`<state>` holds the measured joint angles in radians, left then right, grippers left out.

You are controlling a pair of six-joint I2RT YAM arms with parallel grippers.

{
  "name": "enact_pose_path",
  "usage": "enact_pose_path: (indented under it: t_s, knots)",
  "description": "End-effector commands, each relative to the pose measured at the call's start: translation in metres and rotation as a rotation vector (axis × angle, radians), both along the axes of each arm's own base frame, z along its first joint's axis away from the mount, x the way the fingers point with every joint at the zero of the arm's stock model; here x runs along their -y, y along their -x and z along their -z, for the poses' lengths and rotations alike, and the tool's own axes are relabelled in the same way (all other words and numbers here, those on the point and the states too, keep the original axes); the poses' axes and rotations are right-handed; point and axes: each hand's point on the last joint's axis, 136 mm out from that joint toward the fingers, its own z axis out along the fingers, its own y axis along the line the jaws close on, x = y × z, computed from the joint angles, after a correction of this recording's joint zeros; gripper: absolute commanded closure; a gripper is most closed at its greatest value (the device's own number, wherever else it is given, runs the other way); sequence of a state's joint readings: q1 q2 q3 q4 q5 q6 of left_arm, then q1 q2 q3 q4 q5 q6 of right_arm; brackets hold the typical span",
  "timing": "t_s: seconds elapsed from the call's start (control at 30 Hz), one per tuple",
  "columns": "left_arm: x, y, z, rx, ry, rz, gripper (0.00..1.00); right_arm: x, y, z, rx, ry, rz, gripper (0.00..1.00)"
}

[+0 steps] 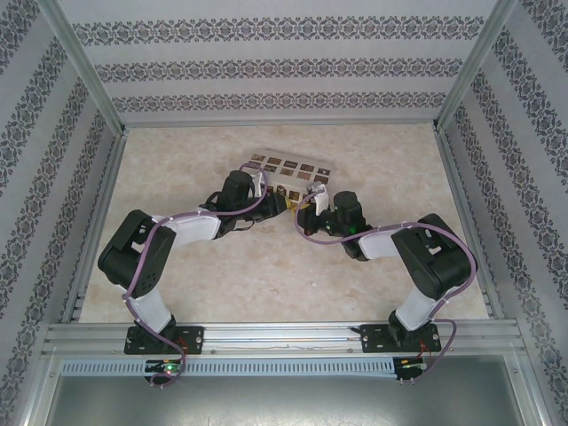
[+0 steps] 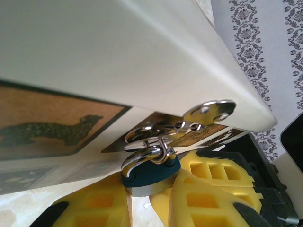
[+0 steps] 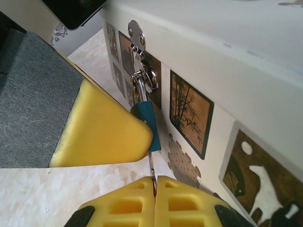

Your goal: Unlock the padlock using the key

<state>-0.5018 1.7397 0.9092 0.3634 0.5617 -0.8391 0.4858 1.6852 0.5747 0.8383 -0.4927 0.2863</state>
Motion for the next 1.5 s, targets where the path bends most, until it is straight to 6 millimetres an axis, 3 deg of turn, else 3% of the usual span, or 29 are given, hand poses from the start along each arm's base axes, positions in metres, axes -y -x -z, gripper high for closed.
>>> enact_pose_path:
  t_s: [0.0, 0.13, 0.53, 0.93, 1.2, 1.47]
  knots:
    - [0.020, 0.030, 0.018, -0.054, 0.019, 0.136, 0.80, -0.026, -0.007, -0.069, 0.212, -0.138, -0.106, 1.00]
    - [0.020, 0.028, 0.024, -0.051, 0.013, 0.126, 0.80, -0.025, -0.004, -0.045, 0.156, -0.115, -0.103, 1.00]
    - [0.019, 0.026, 0.045, -0.058, 0.011, 0.105, 0.81, -0.023, -0.007, -0.011, 0.104, -0.087, -0.064, 1.00]
    - [0.012, 0.022, 0.068, -0.055, 0.019, 0.046, 0.76, -0.017, -0.003, 0.038, 0.011, -0.040, -0.018, 1.00]
    - [-0.007, 0.026, 0.061, -0.027, 0.022, -0.001, 0.60, -0.016, -0.004, 0.044, -0.019, -0.063, -0.003, 1.00]
    - [-0.044, 0.026, 0.032, 0.058, 0.062, -0.120, 0.51, -0.016, -0.003, 0.038, -0.069, -0.109, 0.013, 1.00]
